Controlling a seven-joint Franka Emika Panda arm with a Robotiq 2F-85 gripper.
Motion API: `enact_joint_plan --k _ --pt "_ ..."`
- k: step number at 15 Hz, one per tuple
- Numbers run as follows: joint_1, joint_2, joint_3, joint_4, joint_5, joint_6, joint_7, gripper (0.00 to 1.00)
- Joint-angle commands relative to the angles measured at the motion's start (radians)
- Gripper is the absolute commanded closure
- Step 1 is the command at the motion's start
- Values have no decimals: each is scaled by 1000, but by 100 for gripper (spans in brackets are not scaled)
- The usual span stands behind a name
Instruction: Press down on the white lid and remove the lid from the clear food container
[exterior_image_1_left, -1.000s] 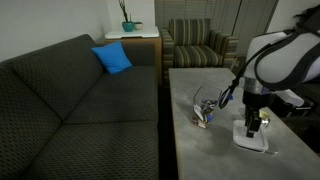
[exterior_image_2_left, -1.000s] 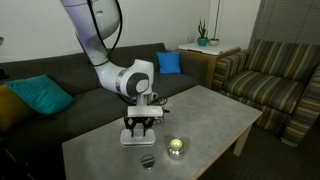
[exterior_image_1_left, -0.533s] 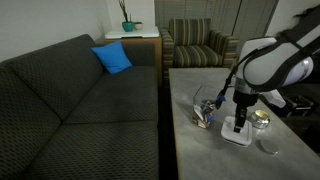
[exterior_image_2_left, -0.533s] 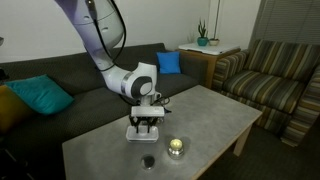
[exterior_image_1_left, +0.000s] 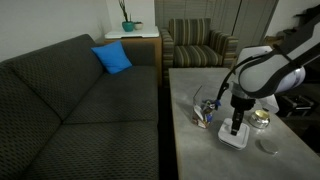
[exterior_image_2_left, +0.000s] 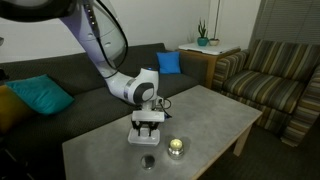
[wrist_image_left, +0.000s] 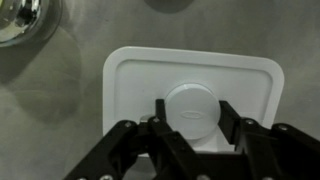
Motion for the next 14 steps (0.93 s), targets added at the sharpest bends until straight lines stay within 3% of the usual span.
enact_joint_plan --k 1,9,10,11,14 --pt "-2 7 8 18 35 -25 37 71" --pt "-10 7 18 25 55 -30 64 71" --pt "-11 7 19 26 55 -33 63 21" --pt "-12 7 19 28 56 -35 62 20" --pt "-14 8 19 32 59 -32 64 2"
